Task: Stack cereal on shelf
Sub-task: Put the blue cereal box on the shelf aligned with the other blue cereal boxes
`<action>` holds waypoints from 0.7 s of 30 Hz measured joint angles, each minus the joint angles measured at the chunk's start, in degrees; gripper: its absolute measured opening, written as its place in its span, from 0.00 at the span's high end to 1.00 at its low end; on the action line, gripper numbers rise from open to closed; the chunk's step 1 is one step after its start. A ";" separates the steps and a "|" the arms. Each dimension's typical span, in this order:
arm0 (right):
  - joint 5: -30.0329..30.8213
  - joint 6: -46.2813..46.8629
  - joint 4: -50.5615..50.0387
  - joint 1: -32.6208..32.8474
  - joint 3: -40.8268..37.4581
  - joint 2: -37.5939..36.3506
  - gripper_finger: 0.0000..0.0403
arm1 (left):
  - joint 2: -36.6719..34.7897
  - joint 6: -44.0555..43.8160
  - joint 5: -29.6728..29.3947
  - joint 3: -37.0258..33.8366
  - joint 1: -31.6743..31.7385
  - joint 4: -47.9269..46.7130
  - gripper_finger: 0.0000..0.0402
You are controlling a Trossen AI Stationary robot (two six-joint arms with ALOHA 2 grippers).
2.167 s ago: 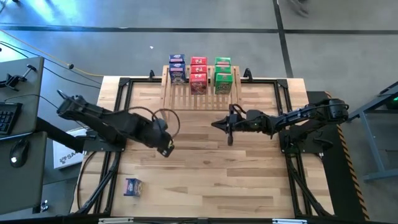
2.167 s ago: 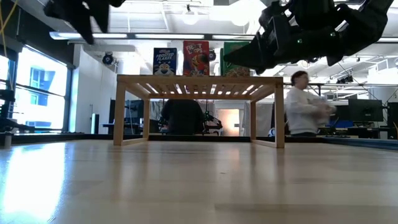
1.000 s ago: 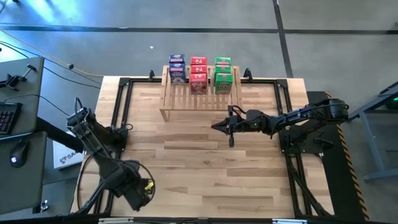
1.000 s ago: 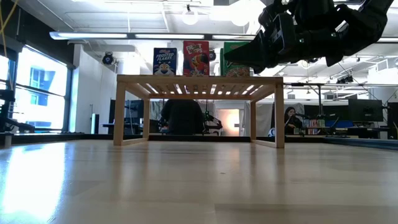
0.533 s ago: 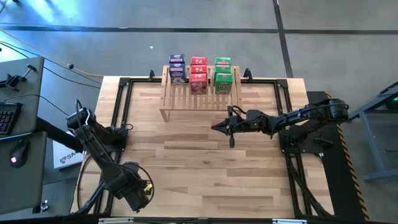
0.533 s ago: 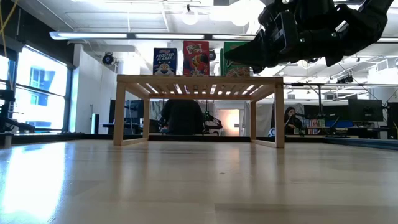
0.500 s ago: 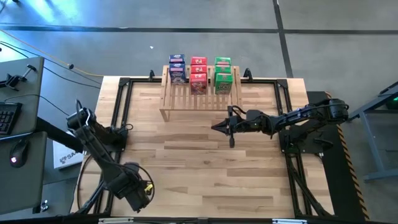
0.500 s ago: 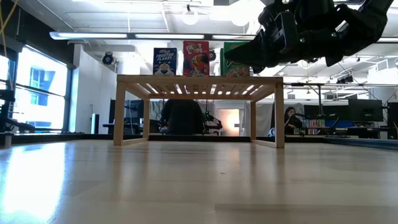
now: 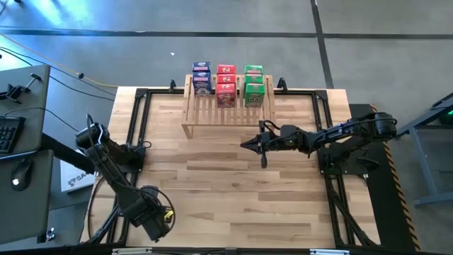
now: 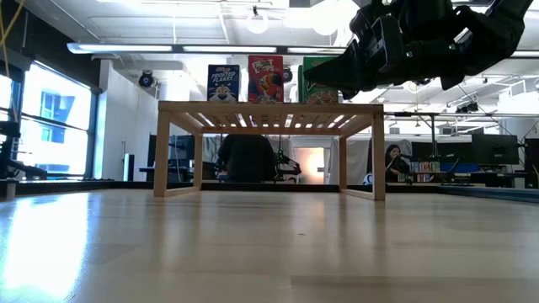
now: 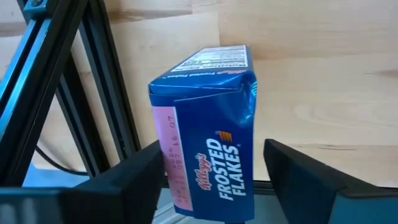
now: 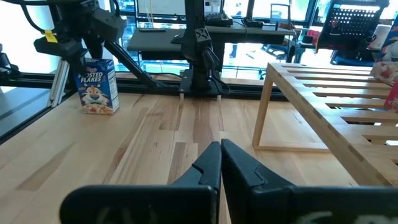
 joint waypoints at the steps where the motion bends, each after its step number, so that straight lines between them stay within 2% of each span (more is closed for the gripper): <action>1: 0.01 0.00 -0.02 0.00 0.00 0.00 1.00 | 0.01 0.02 -0.20 0.00 -0.02 -0.02 0.38; 6: 0.02 0.03 -0.02 0.00 0.00 0.00 1.00 | 0.01 1.95 -2.49 0.00 0.05 -0.21 0.51; 11: 0.04 0.96 -0.02 0.00 0.00 0.00 1.00 | -1.78 8.69 -4.27 0.35 2.07 -1.64 0.62; 15: 0.04 0.96 -0.02 0.00 0.00 0.00 1.00 | -5.33 16.61 -8.90 2.51 5.24 -8.90 0.67; 21: 0.17 0.96 -0.02 -0.15 0.00 0.00 1.00 | -12.11 34.48 -17.17 7.57 14.03 -19.69 0.68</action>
